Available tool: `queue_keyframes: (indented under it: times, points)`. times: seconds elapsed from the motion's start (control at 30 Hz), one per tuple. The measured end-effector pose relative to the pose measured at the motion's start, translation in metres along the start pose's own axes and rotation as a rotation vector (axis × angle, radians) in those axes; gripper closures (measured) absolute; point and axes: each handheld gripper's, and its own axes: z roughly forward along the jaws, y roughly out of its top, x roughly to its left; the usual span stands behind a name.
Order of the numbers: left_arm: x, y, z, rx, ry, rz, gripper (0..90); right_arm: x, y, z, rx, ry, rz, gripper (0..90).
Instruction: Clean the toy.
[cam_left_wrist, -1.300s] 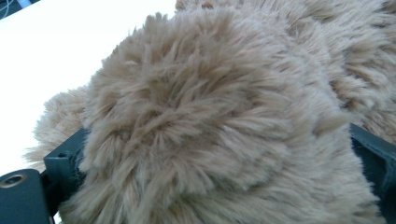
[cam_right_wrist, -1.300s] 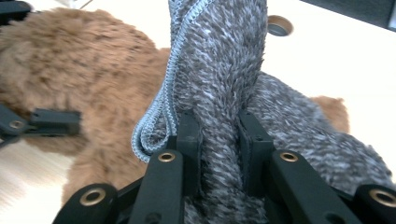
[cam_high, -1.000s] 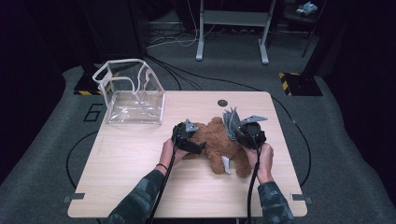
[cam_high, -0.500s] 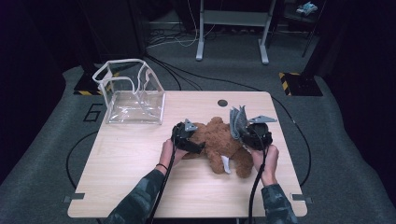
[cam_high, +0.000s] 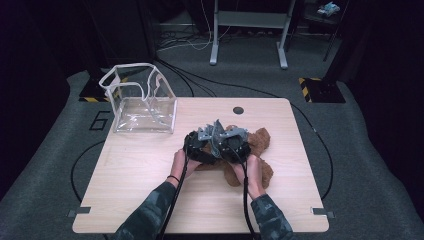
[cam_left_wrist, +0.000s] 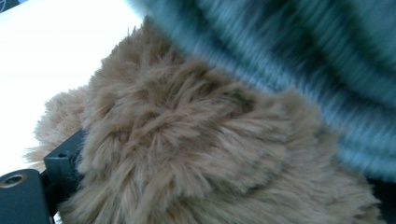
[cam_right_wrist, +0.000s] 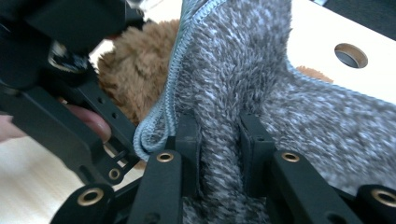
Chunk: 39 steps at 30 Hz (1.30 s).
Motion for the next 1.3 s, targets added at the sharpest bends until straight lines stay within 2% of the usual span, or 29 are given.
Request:
queue_keyframes:
  times: [0.1,0.17,0.23,0.37,0.4,0.5,0.53,0.57,0.63,0.8,1.03,1.07,1.13,1.23,1.3]
  points:
    - [0.0,0.0,0.001,-0.006,0.002,-0.001,5.6,-0.002,-0.003,0.004,-0.001,0.006,0.018,73.3]
    - [0.0,0.0,-0.001,0.011,-0.001,0.012,5.6,-0.005,-0.005,0.003,0.001,0.009,0.028,73.4]
    - [-0.001,0.0,0.0,0.003,0.002,0.003,5.6,-0.008,-0.008,0.0,0.002,0.008,0.032,73.5]
    - [0.0,0.0,0.0,0.007,-0.001,0.013,5.6,-0.014,-0.016,-0.008,0.002,-0.009,0.037,73.6]
    - [0.0,0.0,0.0,0.002,0.0,0.01,5.6,-0.018,-0.018,-0.01,-0.007,-0.011,0.036,73.6]
    - [0.001,0.0,0.0,0.001,-0.007,0.01,5.6,-0.028,-0.028,-0.02,-0.012,-0.022,0.085,73.6]
    - [0.001,0.0,0.0,0.001,-0.007,0.01,5.6,-0.035,-0.032,-0.024,-0.017,-0.025,0.085,73.6]
    - [0.001,0.0,0.0,0.0,-0.009,0.01,5.6,-0.035,-0.032,-0.024,-0.017,-0.025,0.085,73.6]
    - [0.001,0.0,0.0,-0.001,-0.008,0.012,5.6,-0.049,-0.042,-0.034,-0.019,-0.048,0.125,73.6]
    - [0.0,0.001,0.0,-0.001,-0.008,0.015,5.6,-0.07,-0.059,-0.042,-0.02,-0.081,0.169,73.6]
    - [0.0,0.002,0.0,0.007,-0.002,0.011,5.6,-0.082,-0.078,-0.042,0.008,-0.132,0.226,73.5]
    - [0.0,0.003,0.0,0.016,-0.006,0.014,5.6,-0.082,-0.078,-0.042,0.008,-0.135,0.22,73.5]
    - [0.001,0.003,0.001,0.012,-0.006,0.01,5.6,-0.081,-0.077,-0.045,0.005,-0.121,0.231,73.4]
    - [0.003,0.002,0.001,0.005,-0.01,0.002,5.6,-0.076,-0.07,-0.052,-0.049,-0.058,0.229,73.4]
    - [0.002,0.002,0.0,0.007,-0.01,0.006,5.6,-0.066,-0.061,-0.054,-0.074,-0.027,0.204,73.3]
